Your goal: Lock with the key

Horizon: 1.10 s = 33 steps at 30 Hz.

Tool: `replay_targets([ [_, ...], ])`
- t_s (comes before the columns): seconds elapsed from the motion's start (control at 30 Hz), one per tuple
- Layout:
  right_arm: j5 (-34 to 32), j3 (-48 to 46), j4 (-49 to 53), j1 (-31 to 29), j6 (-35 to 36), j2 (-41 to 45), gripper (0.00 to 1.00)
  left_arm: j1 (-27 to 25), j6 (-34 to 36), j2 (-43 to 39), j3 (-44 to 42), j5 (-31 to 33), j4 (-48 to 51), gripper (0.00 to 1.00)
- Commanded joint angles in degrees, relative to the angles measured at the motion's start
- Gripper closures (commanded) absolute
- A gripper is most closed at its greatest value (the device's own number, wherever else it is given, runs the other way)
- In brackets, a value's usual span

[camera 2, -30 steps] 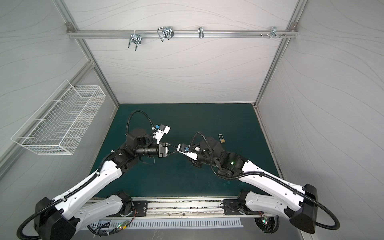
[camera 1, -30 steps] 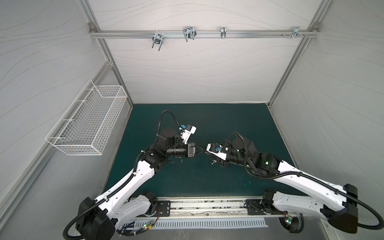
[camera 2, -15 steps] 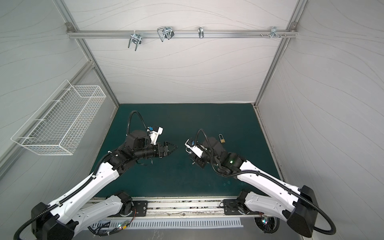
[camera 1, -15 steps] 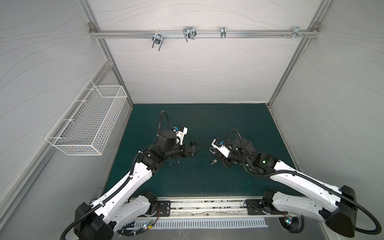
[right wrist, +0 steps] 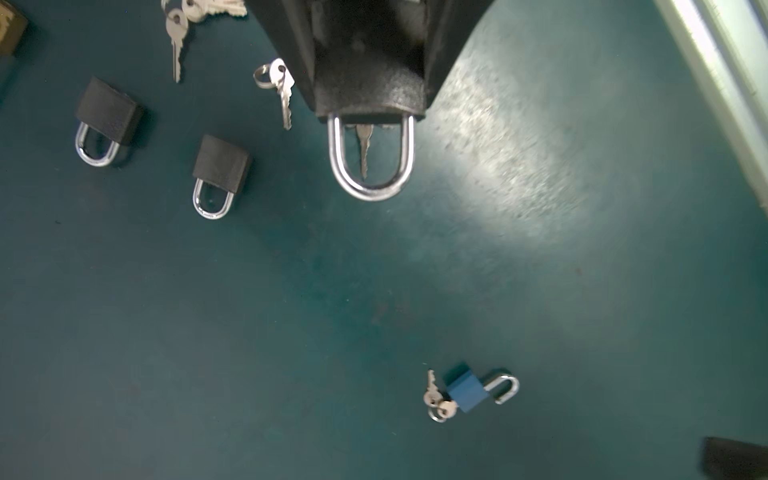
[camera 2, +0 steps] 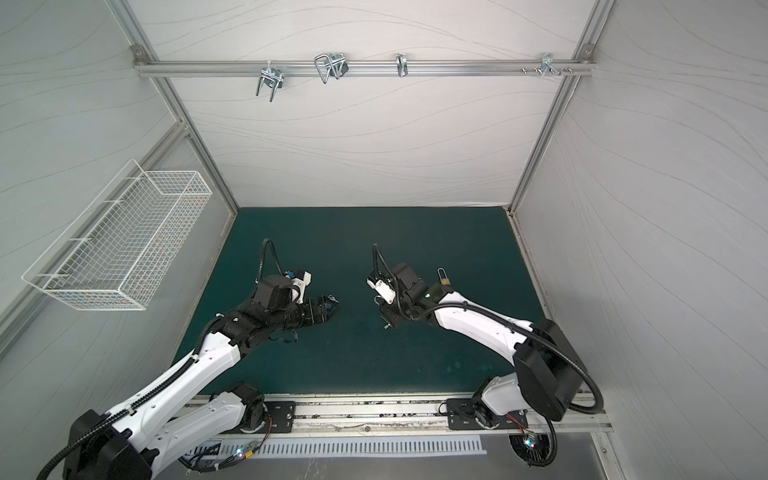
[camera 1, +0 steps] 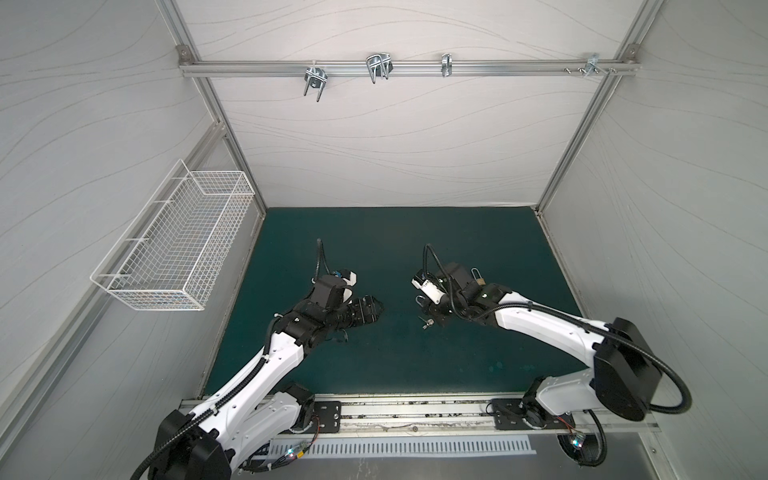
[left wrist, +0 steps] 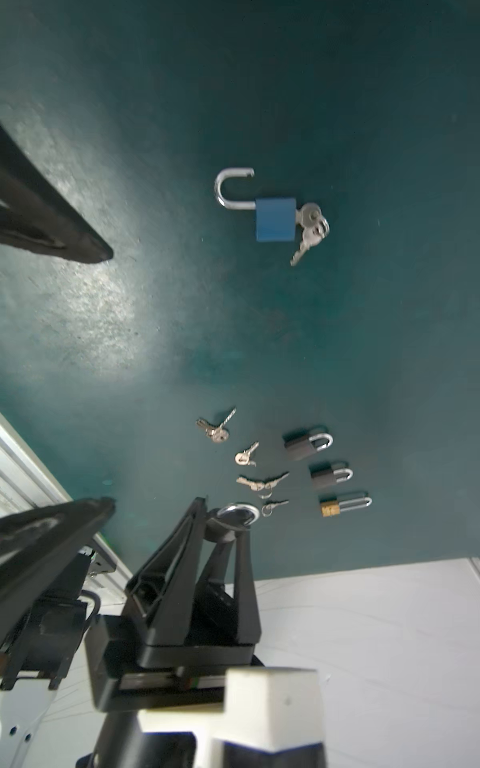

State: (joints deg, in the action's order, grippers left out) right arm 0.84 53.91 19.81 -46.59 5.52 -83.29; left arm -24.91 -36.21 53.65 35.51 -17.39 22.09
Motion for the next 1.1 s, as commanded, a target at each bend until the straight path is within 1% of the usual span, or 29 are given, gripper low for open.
replay_targets([
  [0.0,-0.8,3.3,0.7,0.9,-1.1,-4.4,1.00,0.7,-0.2,-0.9,-0.1,-0.8,-0.7,0.11],
  [0.13,-3.8,7.4,2.2,1.4,-2.6,-11.1,1.00,0.8,0.3,-1.0,-0.1,-1.2,-0.2,0.11],
  [0.23,-3.9,9.4,2.2,2.0,-3.1,-14.9,1.00,0.8,0.4,-1.4,0.0,-0.9,0.2,0.11],
  [0.37,-3.5,11.6,1.9,2.9,-4.4,-18.5,1.00,0.9,0.5,-2.0,0.1,-0.4,1.0,0.11],
  [0.77,-4.1,17.7,5.4,3.2,-4.0,-26.7,1.00,1.0,0.2,-2.8,-0.1,0.1,1.7,0.11],
  [0.83,-4.0,18.1,5.8,3.3,-4.1,-27.3,0.97,1.0,0.2,-2.8,-0.2,0.2,2.0,0.11],
  [0.93,-3.7,18.3,6.4,3.5,-4.5,-28.2,0.88,1.2,0.3,-2.9,-0.2,0.2,2.1,0.11],
  [1.07,-3.1,19.2,7.4,4.0,-4.8,-29.5,0.73,1.3,0.1,-2.5,-0.1,0.2,1.9,0.11],
])
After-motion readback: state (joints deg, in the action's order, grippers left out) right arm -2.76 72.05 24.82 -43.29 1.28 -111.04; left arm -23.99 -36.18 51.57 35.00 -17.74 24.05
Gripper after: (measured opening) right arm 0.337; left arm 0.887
